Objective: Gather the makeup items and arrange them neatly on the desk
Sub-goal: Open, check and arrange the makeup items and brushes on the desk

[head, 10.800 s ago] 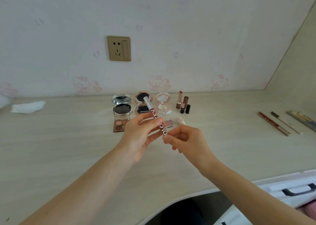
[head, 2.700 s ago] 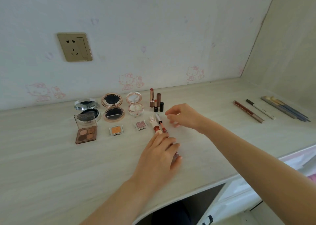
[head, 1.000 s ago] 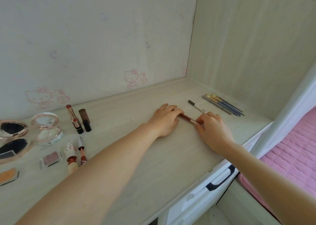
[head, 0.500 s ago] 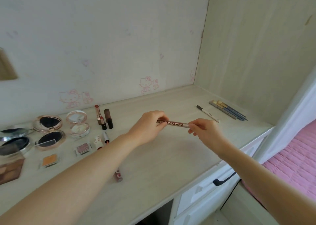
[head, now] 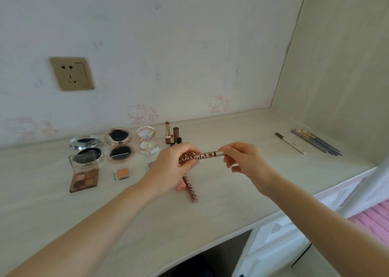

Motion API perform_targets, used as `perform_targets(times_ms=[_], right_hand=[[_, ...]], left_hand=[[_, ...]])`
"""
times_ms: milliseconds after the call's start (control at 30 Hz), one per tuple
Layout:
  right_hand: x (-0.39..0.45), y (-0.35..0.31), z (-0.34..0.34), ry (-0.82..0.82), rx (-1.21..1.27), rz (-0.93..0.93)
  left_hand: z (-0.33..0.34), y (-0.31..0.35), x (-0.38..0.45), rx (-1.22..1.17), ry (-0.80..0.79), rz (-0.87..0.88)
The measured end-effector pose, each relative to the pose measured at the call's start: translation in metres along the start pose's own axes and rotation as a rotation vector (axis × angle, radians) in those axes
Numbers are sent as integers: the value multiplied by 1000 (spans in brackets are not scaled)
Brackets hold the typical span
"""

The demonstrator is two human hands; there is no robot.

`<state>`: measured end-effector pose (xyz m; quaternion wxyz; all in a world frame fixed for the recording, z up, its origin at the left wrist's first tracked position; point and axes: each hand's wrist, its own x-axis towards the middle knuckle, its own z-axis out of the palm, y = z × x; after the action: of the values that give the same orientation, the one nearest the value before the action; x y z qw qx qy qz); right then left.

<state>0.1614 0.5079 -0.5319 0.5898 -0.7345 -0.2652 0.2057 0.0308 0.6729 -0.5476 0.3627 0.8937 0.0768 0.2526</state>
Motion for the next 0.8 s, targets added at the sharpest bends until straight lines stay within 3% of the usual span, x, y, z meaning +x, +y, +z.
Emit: perform_targets(times_ms=[300, 533, 800], right_hand=[[-18, -14, 74, -214, 40, -22], [-33, -16, 126, -323, 185, -2], [-42, -4, 164, -290, 403, 81]], left_hand=[[-57, -17, -72, 68, 194, 17], [-81, -33, -111, 97, 317, -76], [-80, -56, -135, 191, 334, -101]])
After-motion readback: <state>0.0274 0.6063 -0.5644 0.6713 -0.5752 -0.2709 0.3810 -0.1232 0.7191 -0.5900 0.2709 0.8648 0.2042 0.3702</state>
